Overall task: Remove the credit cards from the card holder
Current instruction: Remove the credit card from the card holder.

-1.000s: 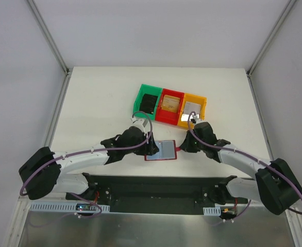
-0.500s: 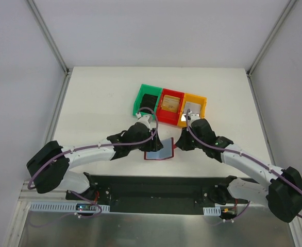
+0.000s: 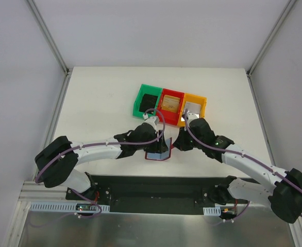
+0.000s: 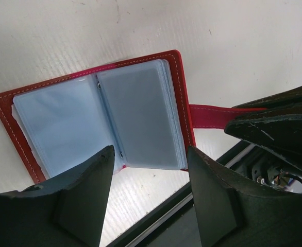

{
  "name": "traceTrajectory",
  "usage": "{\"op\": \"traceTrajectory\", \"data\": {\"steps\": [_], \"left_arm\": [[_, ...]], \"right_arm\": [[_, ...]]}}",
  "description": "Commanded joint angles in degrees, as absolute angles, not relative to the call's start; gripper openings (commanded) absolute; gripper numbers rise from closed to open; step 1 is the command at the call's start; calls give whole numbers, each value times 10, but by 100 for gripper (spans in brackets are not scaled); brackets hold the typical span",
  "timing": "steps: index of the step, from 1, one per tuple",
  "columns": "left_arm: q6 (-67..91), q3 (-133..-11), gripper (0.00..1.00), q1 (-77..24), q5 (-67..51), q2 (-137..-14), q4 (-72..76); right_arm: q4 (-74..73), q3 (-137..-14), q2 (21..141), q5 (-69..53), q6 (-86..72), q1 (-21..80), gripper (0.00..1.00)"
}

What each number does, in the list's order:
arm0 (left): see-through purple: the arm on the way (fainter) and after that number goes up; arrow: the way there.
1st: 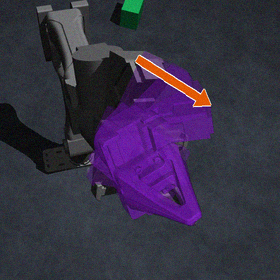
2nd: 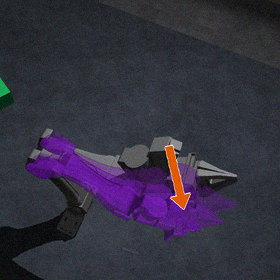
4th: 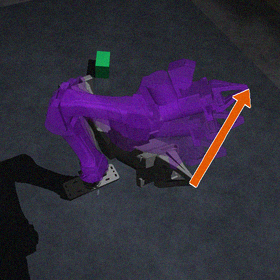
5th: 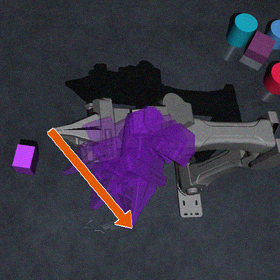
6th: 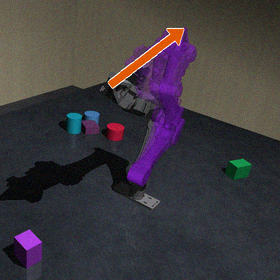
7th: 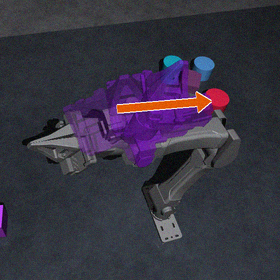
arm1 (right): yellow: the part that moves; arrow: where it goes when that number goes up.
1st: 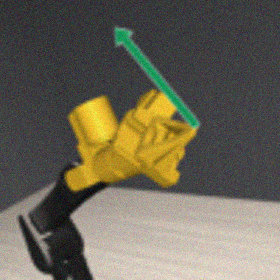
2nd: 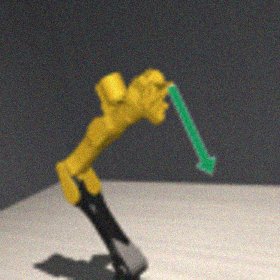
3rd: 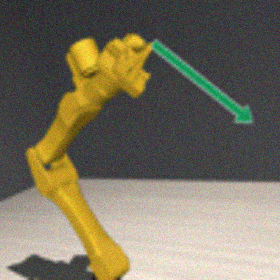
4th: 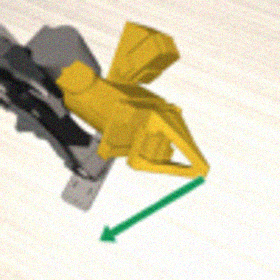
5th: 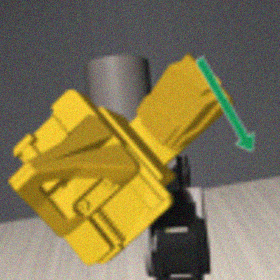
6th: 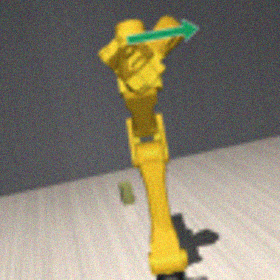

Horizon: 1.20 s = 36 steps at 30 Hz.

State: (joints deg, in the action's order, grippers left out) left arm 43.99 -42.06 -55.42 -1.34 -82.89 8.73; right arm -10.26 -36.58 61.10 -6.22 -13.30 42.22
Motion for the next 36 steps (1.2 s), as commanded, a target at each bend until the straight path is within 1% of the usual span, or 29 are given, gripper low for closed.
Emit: {"op": "traceTrajectory", "data": {"steps": [1, 14, 16, 23, 27, 29, 34, 36], "left_arm": [[430, -440, 57, -559, -17, -831, 100], [421, -458, 55, -560, -14, -854, 101], [419, -458, 53, -560, -13, -857, 101], [417, -455, 42, -561, -11, -865, 101], [416, -455, 39, -560, -11, -870, 100], [416, -454, 40, -560, -9, -868, 100], [416, -449, 52, -560, -4, -846, 105], [414, -451, 54, -560, -7, -845, 106]], "right_arm": [[-113, -402, 592, -52, -123, 426, 0], [-114, -403, 596, -59, -123, 432, 0], [-114, -403, 596, -59, -123, 432, 0], [-114, -403, 593, -58, -120, 432, 0], [-117, -404, 592, -57, -120, 432, 0], [-118, -403, 592, -56, -120, 432, 0], [-119, -403, 592, -58, -121, 432, 0], [-119, -404, 592, -59, -120, 432, 0]]}}
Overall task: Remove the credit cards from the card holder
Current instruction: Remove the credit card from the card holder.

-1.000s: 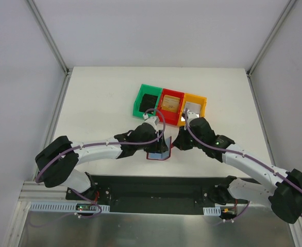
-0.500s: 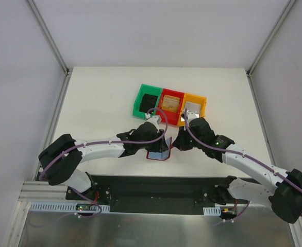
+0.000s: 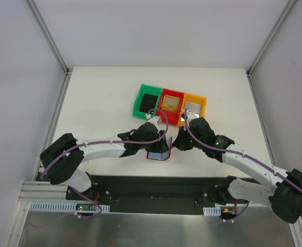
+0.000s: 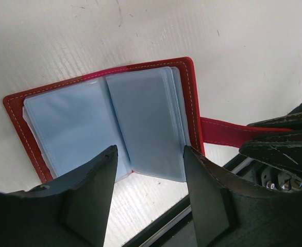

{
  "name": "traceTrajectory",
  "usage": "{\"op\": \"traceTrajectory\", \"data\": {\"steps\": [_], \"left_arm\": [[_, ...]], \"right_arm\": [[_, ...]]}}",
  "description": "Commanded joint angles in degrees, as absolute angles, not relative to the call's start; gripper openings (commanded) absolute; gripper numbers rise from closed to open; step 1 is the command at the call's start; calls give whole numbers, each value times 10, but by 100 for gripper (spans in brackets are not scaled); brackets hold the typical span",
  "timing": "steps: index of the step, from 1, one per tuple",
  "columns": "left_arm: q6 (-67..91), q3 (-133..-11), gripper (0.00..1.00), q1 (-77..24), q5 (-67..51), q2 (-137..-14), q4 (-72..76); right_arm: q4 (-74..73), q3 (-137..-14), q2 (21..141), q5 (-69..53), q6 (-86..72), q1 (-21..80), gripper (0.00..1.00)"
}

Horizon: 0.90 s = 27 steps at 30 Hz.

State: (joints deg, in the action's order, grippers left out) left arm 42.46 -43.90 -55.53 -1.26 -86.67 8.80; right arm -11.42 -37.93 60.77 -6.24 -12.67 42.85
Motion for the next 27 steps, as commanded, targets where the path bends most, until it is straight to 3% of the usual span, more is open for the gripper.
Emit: {"op": "traceTrajectory", "data": {"steps": [1, 19, 27], "left_arm": [[414, -452, 54, -561, -11, -846, 106], [406, -460, 45, -567, -4, -880, 97], [402, -450, 41, -567, 75, -860, 62]], "right_arm": [[-118, -404, 593, -59, -120, 432, 0], [-126, -414, 591, -62, -118, 433, 0], [-132, -416, 591, -59, -113, 433, 0]]}}
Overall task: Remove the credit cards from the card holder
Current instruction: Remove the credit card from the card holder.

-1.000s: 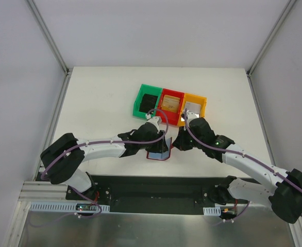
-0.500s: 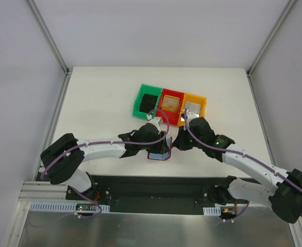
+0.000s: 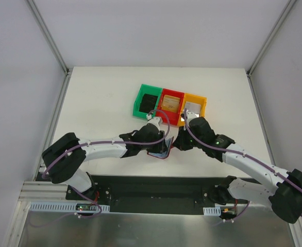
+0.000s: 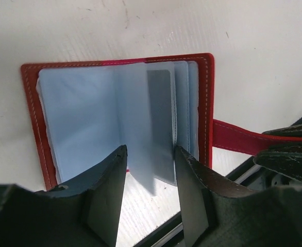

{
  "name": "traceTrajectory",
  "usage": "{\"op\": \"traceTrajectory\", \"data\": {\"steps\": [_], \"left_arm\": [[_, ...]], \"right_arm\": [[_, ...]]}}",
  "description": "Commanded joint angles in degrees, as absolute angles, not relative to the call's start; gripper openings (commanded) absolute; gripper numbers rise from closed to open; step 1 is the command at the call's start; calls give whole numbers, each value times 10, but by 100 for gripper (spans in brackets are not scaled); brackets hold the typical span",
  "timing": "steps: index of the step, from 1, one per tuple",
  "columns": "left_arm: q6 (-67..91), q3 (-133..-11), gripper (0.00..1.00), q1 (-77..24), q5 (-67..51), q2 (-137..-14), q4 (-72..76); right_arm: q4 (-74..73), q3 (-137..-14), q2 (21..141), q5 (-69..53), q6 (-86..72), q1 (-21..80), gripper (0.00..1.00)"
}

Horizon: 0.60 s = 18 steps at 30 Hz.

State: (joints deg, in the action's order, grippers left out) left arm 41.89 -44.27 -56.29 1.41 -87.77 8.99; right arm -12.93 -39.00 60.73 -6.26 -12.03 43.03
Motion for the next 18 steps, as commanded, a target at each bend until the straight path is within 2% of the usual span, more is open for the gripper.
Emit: {"op": "traceTrajectory", "data": {"steps": [1, 18], "left_arm": [[402, -448, 40, -567, 83, -858, 56], [405, -421, 41, -555, 131, -818, 22]], "right_arm": [[-133, -416, 591, -59, -113, 433, 0], [-141, -408, 581, -61, -89, 433, 0]]}}
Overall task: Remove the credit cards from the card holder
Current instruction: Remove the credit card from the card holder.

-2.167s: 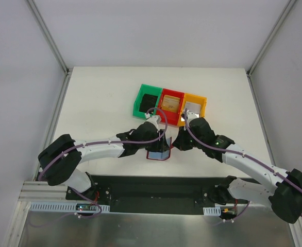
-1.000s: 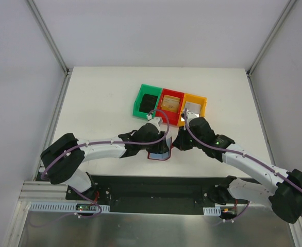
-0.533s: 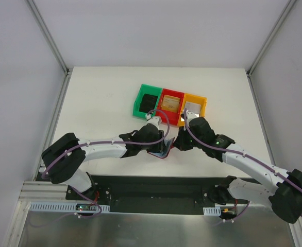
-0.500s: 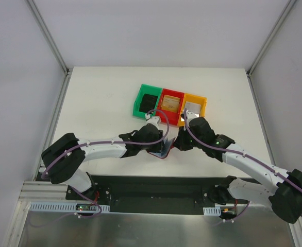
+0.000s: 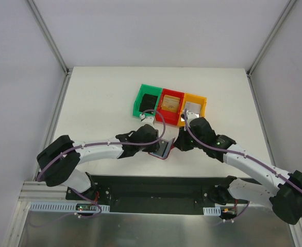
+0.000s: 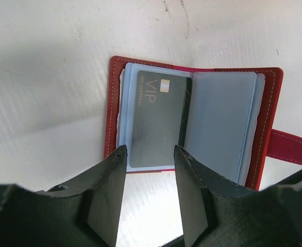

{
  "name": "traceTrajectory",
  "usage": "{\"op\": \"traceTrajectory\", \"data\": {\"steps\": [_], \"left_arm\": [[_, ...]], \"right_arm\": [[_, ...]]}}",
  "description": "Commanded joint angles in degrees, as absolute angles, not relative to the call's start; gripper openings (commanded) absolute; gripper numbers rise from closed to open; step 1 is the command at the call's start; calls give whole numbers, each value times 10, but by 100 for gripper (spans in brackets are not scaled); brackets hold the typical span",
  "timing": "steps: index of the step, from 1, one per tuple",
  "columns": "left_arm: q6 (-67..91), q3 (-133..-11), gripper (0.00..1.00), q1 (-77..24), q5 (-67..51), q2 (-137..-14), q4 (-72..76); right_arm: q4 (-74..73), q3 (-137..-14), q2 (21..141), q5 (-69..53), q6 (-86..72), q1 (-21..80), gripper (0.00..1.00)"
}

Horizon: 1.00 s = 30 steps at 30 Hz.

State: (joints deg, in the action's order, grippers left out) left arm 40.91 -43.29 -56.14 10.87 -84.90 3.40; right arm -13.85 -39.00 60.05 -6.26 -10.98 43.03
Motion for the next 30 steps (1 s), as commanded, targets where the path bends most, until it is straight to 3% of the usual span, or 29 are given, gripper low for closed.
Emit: {"op": "traceTrajectory", "data": {"steps": [1, 9, 18, 30], "left_arm": [[406, -418, 41, -554, 134, -816, 21], [395, -400, 44, -553, 114, -788, 68], [374, -455, 42, -553, 24, -866, 126], [375, -454, 37, -550, 19, -927, 136]], "right_arm": [[-141, -406, 578, -60, -84, 433, 0], [-167, -400, 585, -42, -43, 432, 0], [-176, -376, 588, -19, -37, 429, 0], [-185, -365, 587, -4, -42, 417, 6]]}}
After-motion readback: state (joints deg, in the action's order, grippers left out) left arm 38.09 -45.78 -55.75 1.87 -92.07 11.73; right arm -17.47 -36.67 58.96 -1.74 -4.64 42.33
